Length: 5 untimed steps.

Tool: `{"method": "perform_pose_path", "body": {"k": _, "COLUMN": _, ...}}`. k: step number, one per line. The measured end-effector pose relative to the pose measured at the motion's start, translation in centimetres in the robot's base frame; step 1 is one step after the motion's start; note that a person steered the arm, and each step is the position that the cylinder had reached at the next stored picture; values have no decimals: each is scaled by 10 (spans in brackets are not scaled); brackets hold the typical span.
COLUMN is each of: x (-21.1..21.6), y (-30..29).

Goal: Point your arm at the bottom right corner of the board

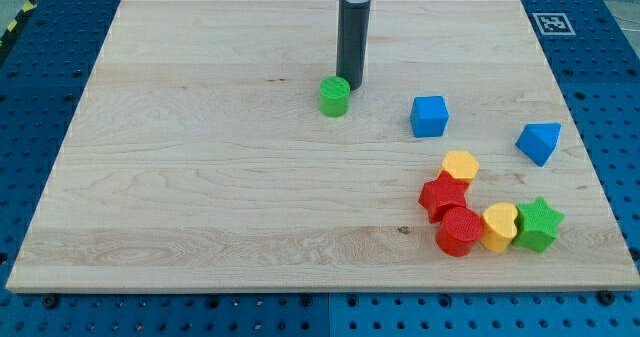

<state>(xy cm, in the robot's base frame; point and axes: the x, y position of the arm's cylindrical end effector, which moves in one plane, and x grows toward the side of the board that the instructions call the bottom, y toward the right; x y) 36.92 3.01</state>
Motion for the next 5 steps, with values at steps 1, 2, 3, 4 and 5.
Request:
{"method": "perform_pose_path", "body": {"k": 1, "x": -9, "y": 10}}
{"method": "perform_pose_path", "body": {"k": 2, "x": -17, "y": 40}}
{"method": "perform_pose_path", "body": {"k": 3, "x": -17, "y": 41}}
{"method": "perform_pose_path", "body": {"k": 4, "x": -17, "y": 64}}
{"method": "perform_pose_path", "body": {"k": 5, "x": -17, "y": 96}}
